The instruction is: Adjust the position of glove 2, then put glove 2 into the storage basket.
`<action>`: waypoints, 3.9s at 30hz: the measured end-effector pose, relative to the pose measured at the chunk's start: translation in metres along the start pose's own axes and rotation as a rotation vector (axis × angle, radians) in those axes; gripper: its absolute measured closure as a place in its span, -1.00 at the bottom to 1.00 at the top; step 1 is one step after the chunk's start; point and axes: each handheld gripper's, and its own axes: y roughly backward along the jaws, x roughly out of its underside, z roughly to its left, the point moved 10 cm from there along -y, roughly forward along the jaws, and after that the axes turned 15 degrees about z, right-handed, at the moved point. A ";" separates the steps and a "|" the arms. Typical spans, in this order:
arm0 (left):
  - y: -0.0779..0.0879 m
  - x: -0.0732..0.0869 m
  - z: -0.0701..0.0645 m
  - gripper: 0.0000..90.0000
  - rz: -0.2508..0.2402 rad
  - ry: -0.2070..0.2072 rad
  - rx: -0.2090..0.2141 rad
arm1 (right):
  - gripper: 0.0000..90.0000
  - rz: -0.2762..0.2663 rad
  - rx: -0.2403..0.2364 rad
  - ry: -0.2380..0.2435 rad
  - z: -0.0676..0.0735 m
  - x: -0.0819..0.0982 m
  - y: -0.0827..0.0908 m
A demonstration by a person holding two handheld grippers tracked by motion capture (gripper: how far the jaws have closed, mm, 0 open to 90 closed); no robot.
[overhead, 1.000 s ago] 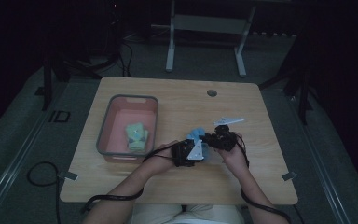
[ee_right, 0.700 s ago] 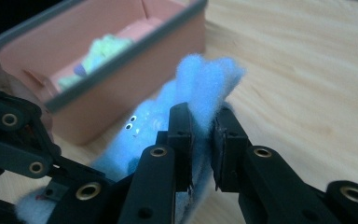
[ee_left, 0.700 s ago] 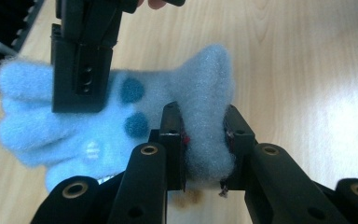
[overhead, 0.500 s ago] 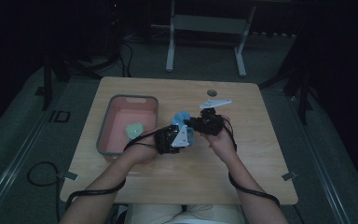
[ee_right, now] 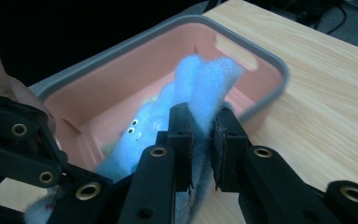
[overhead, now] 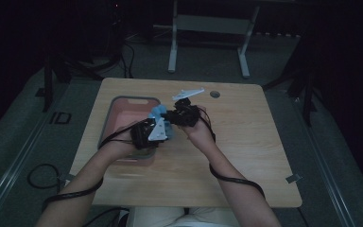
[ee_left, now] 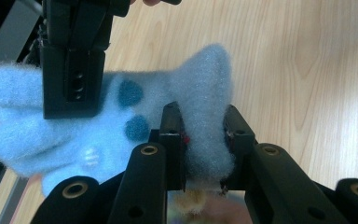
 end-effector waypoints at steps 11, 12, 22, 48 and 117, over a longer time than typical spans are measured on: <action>0.000 0.047 0.003 0.66 0.046 0.050 0.022 | 0.77 0.028 -0.048 0.012 0.025 -0.017 -0.039; -0.001 0.050 0.003 0.66 0.050 0.056 0.026 | 0.77 0.031 -0.050 0.010 0.026 -0.018 -0.043; -0.025 0.075 0.002 0.65 0.086 0.097 0.076 | 0.77 0.073 -0.065 -0.023 0.025 -0.012 -0.077; -0.050 0.087 0.002 0.45 0.207 0.093 0.188 | 0.10 0.061 0.029 -0.039 0.003 -0.013 -0.072; -0.050 -0.078 -0.097 -0.96 -0.199 0.201 0.298 | -0.69 0.046 0.080 0.037 -0.054 0.169 0.006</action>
